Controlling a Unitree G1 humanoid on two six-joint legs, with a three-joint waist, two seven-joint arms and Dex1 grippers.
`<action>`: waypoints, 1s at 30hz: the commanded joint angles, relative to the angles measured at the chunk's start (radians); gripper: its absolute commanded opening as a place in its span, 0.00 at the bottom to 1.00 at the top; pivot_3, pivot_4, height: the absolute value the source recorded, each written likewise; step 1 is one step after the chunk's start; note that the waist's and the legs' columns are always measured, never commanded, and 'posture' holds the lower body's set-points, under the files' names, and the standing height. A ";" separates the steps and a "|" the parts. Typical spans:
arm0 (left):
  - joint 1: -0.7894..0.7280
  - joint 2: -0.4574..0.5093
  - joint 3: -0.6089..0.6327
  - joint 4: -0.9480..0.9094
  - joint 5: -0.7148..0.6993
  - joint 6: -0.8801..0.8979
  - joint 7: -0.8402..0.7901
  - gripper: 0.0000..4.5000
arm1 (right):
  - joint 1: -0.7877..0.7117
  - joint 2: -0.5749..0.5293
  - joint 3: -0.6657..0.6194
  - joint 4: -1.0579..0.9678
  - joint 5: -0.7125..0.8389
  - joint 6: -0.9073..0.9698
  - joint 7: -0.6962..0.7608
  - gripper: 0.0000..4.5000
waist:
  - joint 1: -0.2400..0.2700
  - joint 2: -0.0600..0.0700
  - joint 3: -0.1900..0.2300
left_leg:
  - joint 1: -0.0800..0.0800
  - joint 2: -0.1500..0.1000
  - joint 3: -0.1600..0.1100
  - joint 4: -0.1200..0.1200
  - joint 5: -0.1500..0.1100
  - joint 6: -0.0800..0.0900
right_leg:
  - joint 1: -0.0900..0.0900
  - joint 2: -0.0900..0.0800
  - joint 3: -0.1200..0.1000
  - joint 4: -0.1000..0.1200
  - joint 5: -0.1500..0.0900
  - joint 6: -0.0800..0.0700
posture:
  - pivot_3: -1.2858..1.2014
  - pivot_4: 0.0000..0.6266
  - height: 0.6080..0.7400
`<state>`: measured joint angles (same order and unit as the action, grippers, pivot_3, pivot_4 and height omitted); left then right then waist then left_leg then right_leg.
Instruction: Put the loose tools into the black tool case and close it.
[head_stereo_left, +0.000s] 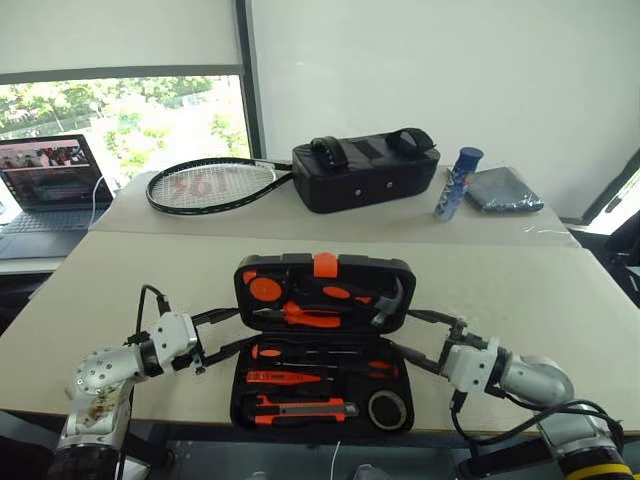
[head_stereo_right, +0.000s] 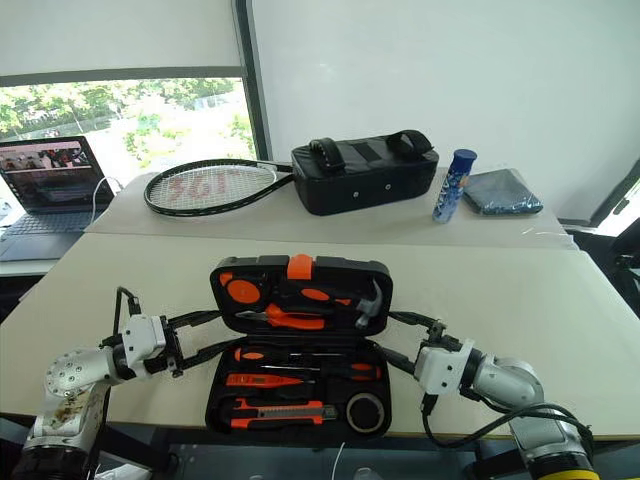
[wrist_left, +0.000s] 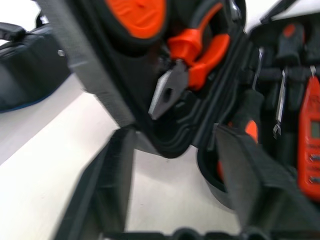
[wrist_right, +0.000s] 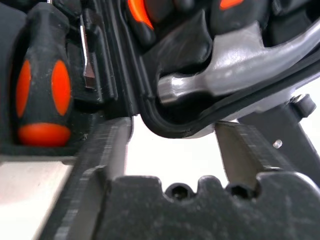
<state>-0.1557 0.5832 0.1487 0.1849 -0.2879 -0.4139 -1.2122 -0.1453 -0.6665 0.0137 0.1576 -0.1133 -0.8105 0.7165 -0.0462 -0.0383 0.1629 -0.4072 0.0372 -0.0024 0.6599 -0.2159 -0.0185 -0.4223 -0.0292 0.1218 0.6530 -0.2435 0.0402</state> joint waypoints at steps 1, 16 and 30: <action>-0.020 0.009 -0.044 -0.008 0.015 -0.110 -0.024 0.91 | -0.027 -0.017 0.033 -0.003 -0.017 -0.142 -0.020 1.00 | 0.000 0.000 0.000 | 0.001 0.000 0.000 0.000 0.000 0.000 | 0.001 0.000 0.000 0.000 0.000 0.000 | 0.52 0.24 1.00; 0.001 0.114 -0.058 0.095 -0.014 -0.248 -0.082 0.98 | 0.018 -0.151 0.020 0.120 -0.072 -0.353 -0.113 1.00 | -0.002 0.000 0.000 | 0.005 0.000 0.001 0.000 0.000 0.000 | 0.003 0.000 0.002 0.001 0.000 0.000 | 0.52 0.24 1.00; 0.143 0.278 0.035 0.049 -0.168 0.118 -0.120 0.98 | 0.152 -0.320 0.055 0.239 0.084 -0.288 -0.060 1.00 | -0.022 0.000 0.000 | 0.008 0.001 0.003 0.000 0.000 0.000 | 0.004 0.001 0.002 0.004 -0.005 0.002 | 0.52 0.24 1.00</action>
<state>-0.0289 0.8396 0.1451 0.2637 -0.4230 -0.3424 -1.3281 -0.0155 -0.9573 0.0486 0.4153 -0.1265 -1.1600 0.6104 -0.0687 -0.0380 0.1627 -0.3994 0.0388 0.0003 0.6597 -0.2161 -0.0181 -0.4179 -0.0283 0.1240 0.6572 -0.2489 0.0417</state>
